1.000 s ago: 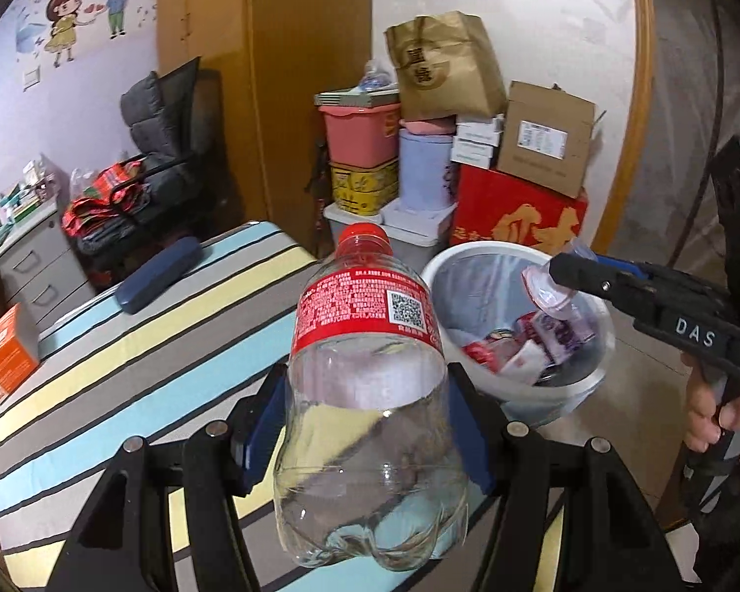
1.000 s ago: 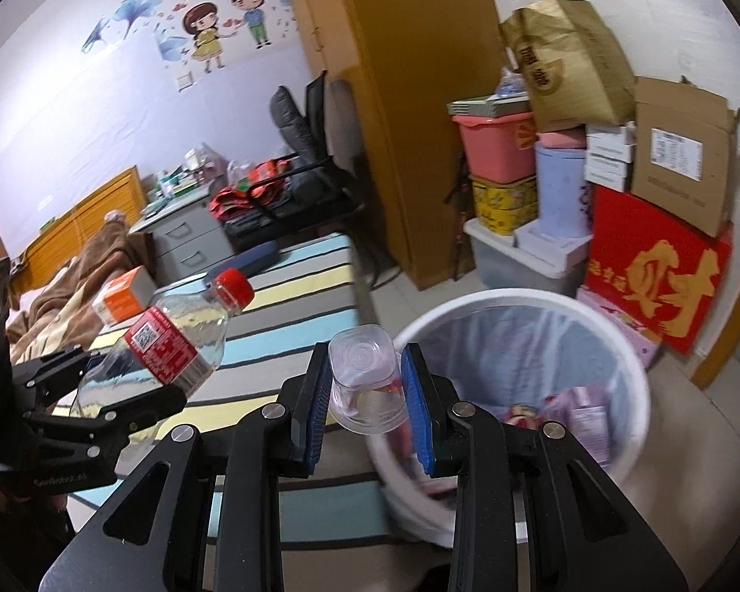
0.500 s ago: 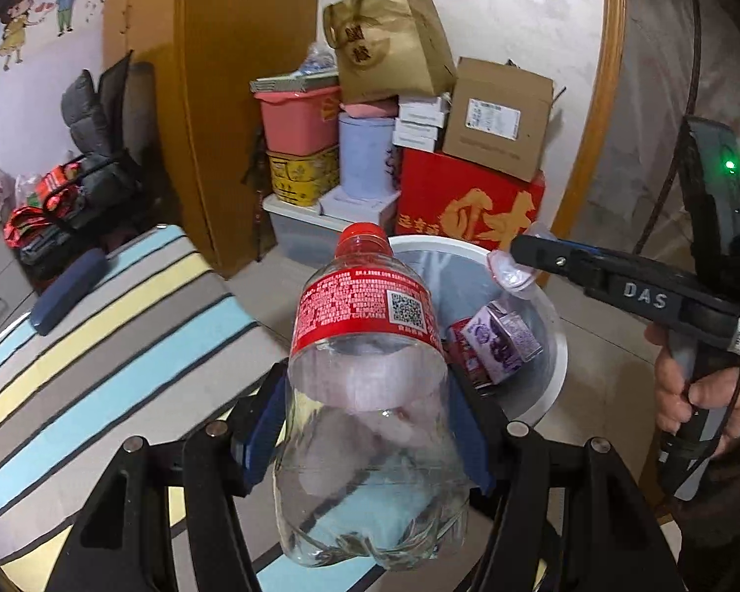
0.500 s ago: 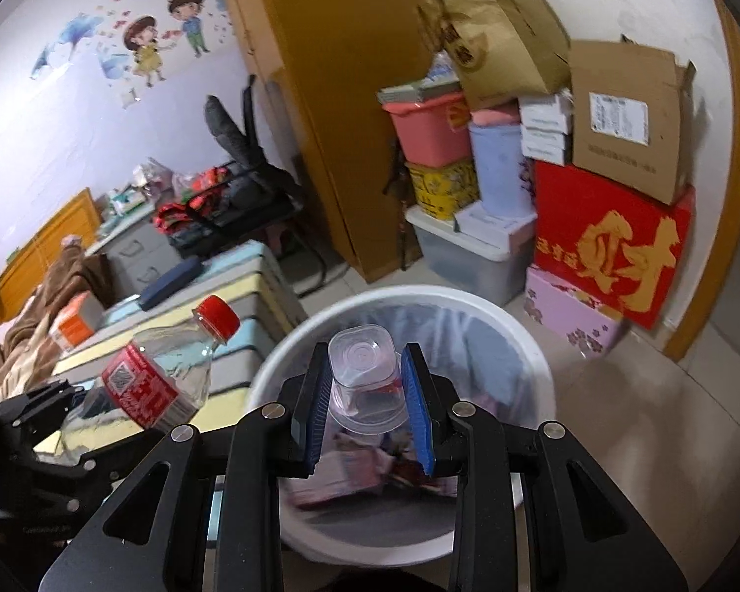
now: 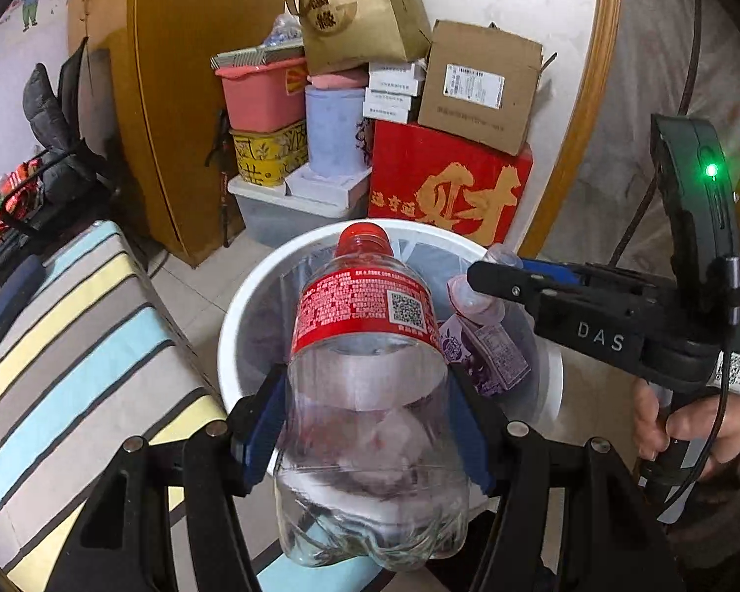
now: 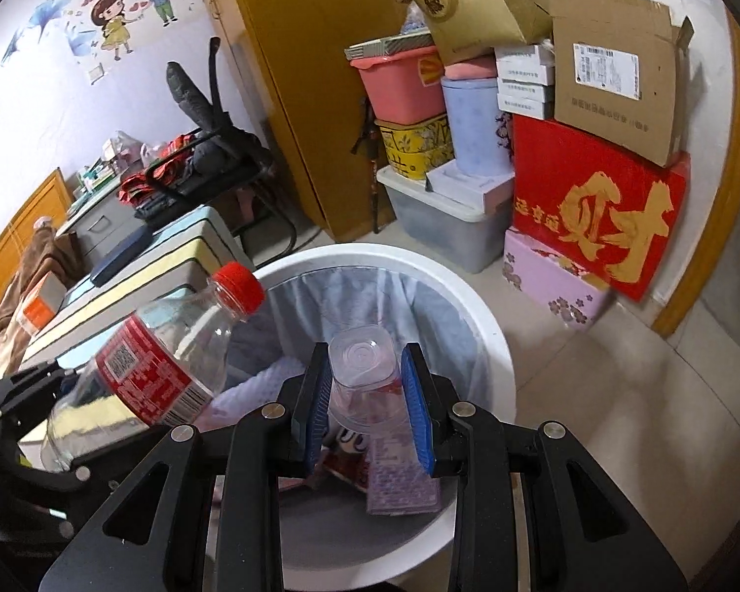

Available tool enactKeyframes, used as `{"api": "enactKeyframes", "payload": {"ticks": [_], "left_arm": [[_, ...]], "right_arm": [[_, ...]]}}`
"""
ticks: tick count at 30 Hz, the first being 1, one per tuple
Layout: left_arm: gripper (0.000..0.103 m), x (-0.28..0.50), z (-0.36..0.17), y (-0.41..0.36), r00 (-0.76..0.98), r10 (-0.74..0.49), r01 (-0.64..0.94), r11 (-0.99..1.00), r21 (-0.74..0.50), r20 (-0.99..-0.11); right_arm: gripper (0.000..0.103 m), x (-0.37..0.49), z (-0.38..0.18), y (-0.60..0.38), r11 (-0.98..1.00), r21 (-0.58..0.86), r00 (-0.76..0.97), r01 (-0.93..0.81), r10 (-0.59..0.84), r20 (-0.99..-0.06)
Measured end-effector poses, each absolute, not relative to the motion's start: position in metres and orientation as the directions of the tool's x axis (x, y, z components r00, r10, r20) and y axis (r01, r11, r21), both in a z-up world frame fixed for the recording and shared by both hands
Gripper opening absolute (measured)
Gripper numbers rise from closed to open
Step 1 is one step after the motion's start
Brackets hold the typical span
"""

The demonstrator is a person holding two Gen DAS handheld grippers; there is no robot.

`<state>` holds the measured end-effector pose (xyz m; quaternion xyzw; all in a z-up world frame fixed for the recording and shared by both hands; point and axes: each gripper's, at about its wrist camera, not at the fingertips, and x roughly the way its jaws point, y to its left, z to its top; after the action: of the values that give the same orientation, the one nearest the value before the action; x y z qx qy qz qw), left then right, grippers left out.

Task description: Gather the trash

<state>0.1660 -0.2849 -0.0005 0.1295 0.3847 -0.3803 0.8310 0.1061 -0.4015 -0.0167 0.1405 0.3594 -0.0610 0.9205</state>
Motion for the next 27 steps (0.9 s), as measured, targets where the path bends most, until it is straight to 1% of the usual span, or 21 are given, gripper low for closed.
{"api": "enactKeyframes", "payload": {"ticks": [7,8,9,10,12,13,20,27], "left_arm": [[0.066,0.164,-0.009,-0.294,0.386,-0.541,0.748,0.658,-0.09,-0.747],[0.069,0.162,-0.008,-0.295,0.385,-0.545,0.75,0.655,-0.091,-0.745],[0.072,0.162,-0.007,-0.296,0.388,-0.545,0.747,0.658,-0.092,-0.743],[0.072,0.161,-0.006,-0.296,0.387,-0.551,0.749,0.656,-0.098,-0.739],[0.072,0.162,-0.004,-0.297,0.385,-0.557,0.749,0.655,-0.103,-0.736],[0.072,0.161,-0.003,-0.297,0.39,-0.554,0.748,0.656,-0.098,-0.735],[0.072,0.156,0.001,-0.286,0.409,-0.547,0.728,0.678,-0.1,-0.73],[0.072,0.142,0.01,-0.269,0.443,-0.542,0.706,0.702,-0.095,-0.714]], "right_arm": [[0.031,0.114,-0.02,-0.409,0.952,0.238,0.717,0.19,0.03,-0.696],[0.033,0.114,-0.021,-0.409,0.953,0.234,0.716,0.191,0.028,-0.698],[0.039,0.113,-0.021,-0.409,0.953,0.23,0.716,0.197,0.02,-0.698],[0.043,0.114,-0.022,-0.41,0.952,0.228,0.715,0.204,0.014,-0.699],[0.059,0.112,-0.021,-0.411,0.948,0.247,0.721,0.202,0.027,-0.693],[0.061,0.11,-0.02,-0.411,0.945,0.26,0.727,0.196,0.039,-0.686],[0.061,0.105,-0.012,-0.407,0.949,0.244,0.742,0.201,0.015,-0.67],[0.061,0.086,0.001,-0.392,0.955,0.228,0.774,0.188,-0.001,-0.633]]}}
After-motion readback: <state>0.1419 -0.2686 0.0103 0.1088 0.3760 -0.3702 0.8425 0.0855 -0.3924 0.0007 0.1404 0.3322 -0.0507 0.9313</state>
